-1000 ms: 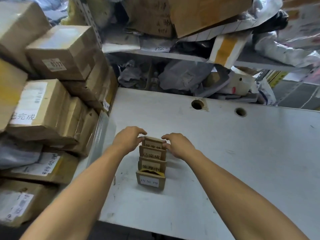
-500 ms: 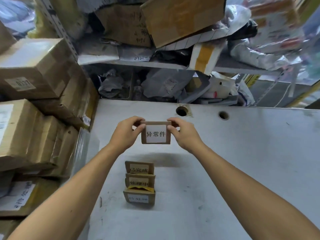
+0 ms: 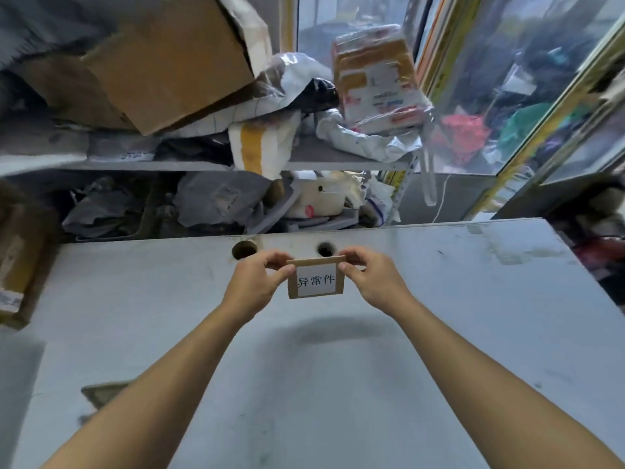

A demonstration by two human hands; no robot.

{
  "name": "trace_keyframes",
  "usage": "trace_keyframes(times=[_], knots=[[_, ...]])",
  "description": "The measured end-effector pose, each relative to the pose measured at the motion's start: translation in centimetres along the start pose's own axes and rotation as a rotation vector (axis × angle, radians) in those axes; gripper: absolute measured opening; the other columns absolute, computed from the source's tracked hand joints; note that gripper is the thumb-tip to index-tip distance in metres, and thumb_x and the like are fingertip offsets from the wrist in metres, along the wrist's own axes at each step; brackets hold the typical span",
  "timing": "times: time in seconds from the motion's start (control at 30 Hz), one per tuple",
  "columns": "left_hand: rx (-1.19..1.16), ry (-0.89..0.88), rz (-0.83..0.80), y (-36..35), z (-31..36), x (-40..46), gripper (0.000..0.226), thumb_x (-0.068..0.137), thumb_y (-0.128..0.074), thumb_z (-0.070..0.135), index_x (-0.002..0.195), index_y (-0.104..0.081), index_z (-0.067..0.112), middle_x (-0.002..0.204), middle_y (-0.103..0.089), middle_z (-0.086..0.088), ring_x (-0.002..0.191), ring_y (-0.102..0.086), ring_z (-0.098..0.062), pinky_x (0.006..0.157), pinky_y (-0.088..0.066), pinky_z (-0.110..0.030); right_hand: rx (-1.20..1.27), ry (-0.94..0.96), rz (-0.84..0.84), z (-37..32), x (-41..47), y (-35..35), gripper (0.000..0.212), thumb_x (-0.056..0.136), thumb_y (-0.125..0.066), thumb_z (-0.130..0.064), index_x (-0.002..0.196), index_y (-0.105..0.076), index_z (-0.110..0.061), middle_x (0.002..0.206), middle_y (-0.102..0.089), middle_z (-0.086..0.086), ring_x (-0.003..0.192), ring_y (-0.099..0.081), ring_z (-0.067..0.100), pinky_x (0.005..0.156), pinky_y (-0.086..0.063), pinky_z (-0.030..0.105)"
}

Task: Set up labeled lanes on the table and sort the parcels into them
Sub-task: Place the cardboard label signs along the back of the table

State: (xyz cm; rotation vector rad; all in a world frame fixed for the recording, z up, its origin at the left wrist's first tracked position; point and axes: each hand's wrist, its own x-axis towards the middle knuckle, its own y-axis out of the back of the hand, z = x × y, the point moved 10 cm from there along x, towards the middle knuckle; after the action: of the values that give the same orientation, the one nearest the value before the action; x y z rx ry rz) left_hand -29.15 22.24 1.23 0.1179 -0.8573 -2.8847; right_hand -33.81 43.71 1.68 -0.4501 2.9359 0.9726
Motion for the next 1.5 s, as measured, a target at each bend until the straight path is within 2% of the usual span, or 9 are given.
trace_keyframes(times=[0.07, 0.17, 0.33, 0.53, 0.63, 0.93, 1.2, 1.3, 1.5], knots=[[0.034, -0.028, -0.023, -3.9, 2.2, 1.7, 0.010, 0.089, -0.071, 0.028, 0.098, -0.067, 0.031, 0.086, -0.065, 0.022, 0.088, -0.060, 0.005, 0.070, -0.042, -0.010, -0.041, -0.030, 0.025, 3.2, 0.6, 3.2, 0.024, 0.096, -0.065, -0.019, 0.120, -0.068, -0.017, 0.100, -0.066, -0.012, 0.097, -0.061, 0.004, 0.084, -0.042, 0.010], [0.074, -0.051, -0.047, -9.1, 4.6, 4.4, 0.008, 0.089, -0.072, 0.029, 0.096, -0.069, 0.031, 0.082, -0.064, 0.025, 0.084, -0.061, 0.008, 0.071, -0.044, -0.012, -0.071, -0.081, 0.067, 7.7, 1.7, 7.3, 0.027, 0.096, -0.065, -0.019, 0.123, -0.068, -0.018, 0.103, -0.067, -0.009, 0.099, -0.062, 0.009, 0.090, -0.046, 0.021], [0.136, -0.015, -0.082, -15.7, 6.2, 8.9, 0.010, 0.088, -0.072, 0.026, 0.097, -0.073, 0.024, 0.085, -0.069, 0.015, 0.085, -0.066, -0.006, 0.081, -0.054, -0.030, -0.085, -0.147, 0.122, 13.4, 4.4, 11.5, 0.028, 0.096, -0.063, -0.018, 0.123, -0.068, -0.019, 0.108, -0.070, -0.002, 0.095, -0.061, 0.010, 0.086, -0.046, 0.020], [0.254, 0.015, -0.112, -20.2, 5.9, 13.5, 0.012, 0.090, -0.067, 0.030, 0.101, -0.070, 0.027, 0.096, -0.072, 0.011, 0.089, -0.064, -0.010, 0.075, -0.051, -0.029, -0.120, -0.159, 0.123, 17.0, 8.5, 13.5, 0.028, 0.096, -0.062, -0.015, 0.124, -0.068, -0.017, 0.103, -0.068, -0.003, 0.094, -0.061, 0.012, 0.084, -0.045, 0.022], [0.282, 0.010, -0.102, -21.6, 5.7, 15.6, 0.013, 0.091, -0.066, 0.030, 0.103, -0.069, 0.026, 0.097, -0.071, 0.010, 0.091, -0.063, -0.013, 0.073, -0.048, -0.029, -0.124, -0.170, 0.135, 18.7, 10.6, 13.8, 0.029, 0.096, -0.061, -0.015, 0.124, -0.068, -0.018, 0.102, -0.067, -0.004, 0.095, -0.061, 0.013, 0.088, -0.049, 0.026], [0.273, -0.029, -0.079, -24.0, 5.1, 18.7, 0.012, 0.091, -0.065, 0.022, 0.102, -0.071, 0.019, 0.098, -0.073, 0.003, 0.090, -0.066, -0.016, 0.080, -0.053, -0.035, -0.152, -0.173, 0.176, 21.1, 14.2, 14.1, 0.031, 0.097, -0.057, -0.013, 0.126, -0.066, -0.019, 0.107, -0.070, -0.001, 0.094, -0.062, 0.016, 0.079, -0.044, 0.023], [0.318, -0.027, -0.146, -24.9, 4.6, 18.7, 0.026, 0.095, -0.059, 0.020, 0.121, -0.061, 0.020, 0.108, -0.072, 0.003, 0.098, -0.066, -0.017, 0.079, -0.053, -0.031, -0.203, -0.249, 0.092, 21.9, 14.2, 13.4, 0.034, 0.098, -0.054, -0.014, 0.131, -0.061, -0.018, 0.104, -0.068, -0.003, 0.101, -0.064, 0.023, 0.082, -0.049, 0.030], [0.310, -0.013, -0.169, -24.6, 4.6, 18.8, 0.029, 0.094, -0.061, 0.020, 0.123, -0.060, 0.018, 0.106, -0.071, 0.003, 0.099, -0.065, -0.018, 0.083, -0.053, -0.033, -0.246, -0.286, 0.072, 21.9, 13.9, 13.6, 0.039, 0.099, -0.053, -0.012, 0.138, -0.056, -0.017, 0.118, -0.068, 0.002, 0.105, -0.064, 0.023, 0.083, -0.050, 0.031], [0.270, 0.031, -0.172, -21.5, 4.4, 17.5, 0.027, 0.095, -0.063, 0.027, 0.122, -0.060, 0.025, 0.100, -0.065, 0.009, 0.089, -0.061, -0.012, 0.063, -0.047, -0.027, -0.315, -0.215, 0.180, 18.4, 12.2, 14.7, 0.038, 0.101, -0.046, -0.008, 0.137, -0.055, -0.015, 0.128, -0.065, 0.006, 0.111, -0.061, 0.026, 0.086, -0.049, 0.033]])
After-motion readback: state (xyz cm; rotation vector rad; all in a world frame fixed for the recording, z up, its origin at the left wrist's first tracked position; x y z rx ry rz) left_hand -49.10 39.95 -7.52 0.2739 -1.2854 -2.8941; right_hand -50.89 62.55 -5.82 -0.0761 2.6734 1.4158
